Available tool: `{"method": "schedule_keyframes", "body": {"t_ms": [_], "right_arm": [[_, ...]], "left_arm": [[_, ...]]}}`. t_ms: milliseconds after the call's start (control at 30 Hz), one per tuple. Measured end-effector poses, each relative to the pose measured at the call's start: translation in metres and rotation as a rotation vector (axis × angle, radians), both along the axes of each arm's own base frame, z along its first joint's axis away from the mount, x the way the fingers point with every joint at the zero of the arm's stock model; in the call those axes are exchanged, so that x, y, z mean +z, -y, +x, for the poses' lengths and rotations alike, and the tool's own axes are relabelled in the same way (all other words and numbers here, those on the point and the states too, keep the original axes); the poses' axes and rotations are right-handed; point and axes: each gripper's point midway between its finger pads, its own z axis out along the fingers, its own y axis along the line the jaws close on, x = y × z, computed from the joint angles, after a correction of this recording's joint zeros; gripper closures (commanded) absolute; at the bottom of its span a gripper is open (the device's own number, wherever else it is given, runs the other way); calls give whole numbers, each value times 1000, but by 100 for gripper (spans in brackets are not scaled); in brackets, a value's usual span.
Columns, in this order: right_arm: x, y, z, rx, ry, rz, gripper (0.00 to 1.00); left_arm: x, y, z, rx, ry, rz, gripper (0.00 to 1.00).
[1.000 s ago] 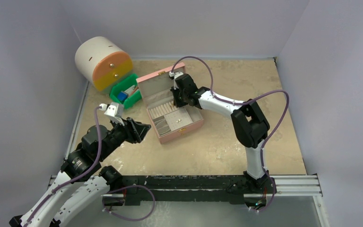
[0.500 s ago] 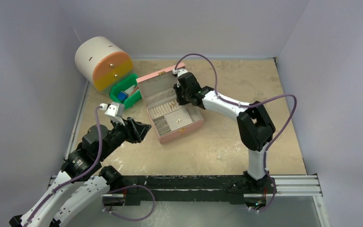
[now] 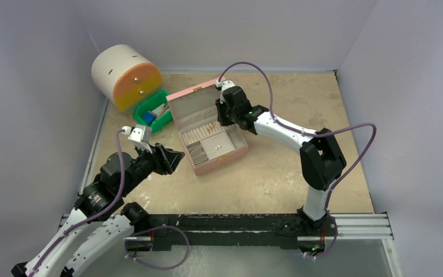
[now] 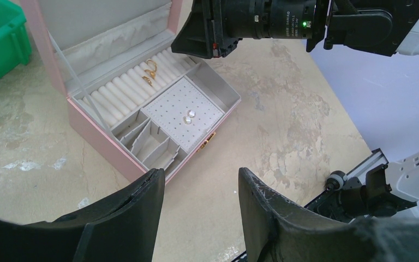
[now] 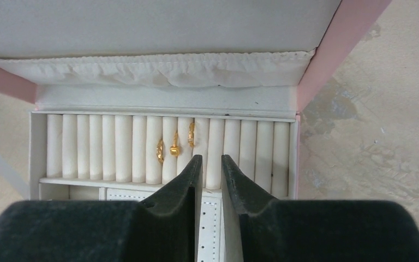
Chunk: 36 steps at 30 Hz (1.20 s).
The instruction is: Organize the mixed jewelry
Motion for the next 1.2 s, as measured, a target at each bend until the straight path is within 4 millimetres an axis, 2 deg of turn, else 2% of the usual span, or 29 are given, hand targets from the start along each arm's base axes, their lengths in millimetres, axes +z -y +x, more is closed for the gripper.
{"method": "schedule_keyframes", "body": {"t_ms": [100,200,367,800,1200], "right_arm": [[1,-3,-1,7,-4,18,88],[3,-7,0,6,-1,42,100],[4,-16,0,10,-12,99,100],[-28,-33,3,-8,-84,156,100],[-28,-36,7,-20,-81,180,100]], "left_arm": [[0,0,0,0,0,0,48],[0,0,0,0,0,0,48],[0,0,0,0,0,0,48],[-1,0,0,0,-2,2,48],[-2,0,0,0,-6,5,48]]}}
